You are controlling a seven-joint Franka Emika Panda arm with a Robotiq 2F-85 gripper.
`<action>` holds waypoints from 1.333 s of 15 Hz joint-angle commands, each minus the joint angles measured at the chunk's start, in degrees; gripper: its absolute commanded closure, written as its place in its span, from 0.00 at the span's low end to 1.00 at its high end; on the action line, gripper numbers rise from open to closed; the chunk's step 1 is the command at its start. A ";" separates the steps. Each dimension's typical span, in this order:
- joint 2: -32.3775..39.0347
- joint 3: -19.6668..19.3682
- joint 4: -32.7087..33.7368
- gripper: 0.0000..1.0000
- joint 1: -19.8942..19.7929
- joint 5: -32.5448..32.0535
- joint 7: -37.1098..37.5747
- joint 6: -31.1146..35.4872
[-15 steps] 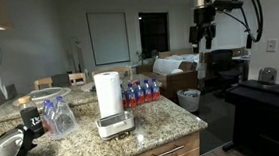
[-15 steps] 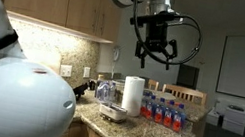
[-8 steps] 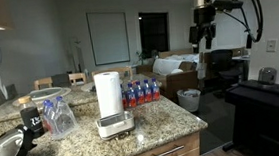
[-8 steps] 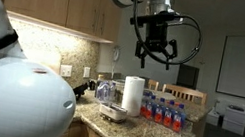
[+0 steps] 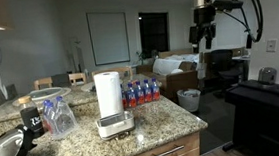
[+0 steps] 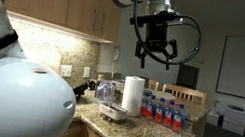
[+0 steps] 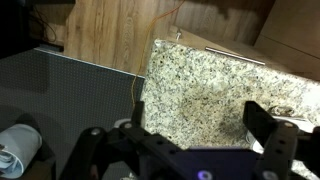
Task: Move the white and silver container to the right
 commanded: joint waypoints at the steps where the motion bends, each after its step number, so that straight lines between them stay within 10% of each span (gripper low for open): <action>1: 0.03 -0.04 0.10 0.00 0.08 -0.02 0.04 -0.11; 20: 2.30 1.03 2.77 0.00 1.38 0.40 -0.31 -0.50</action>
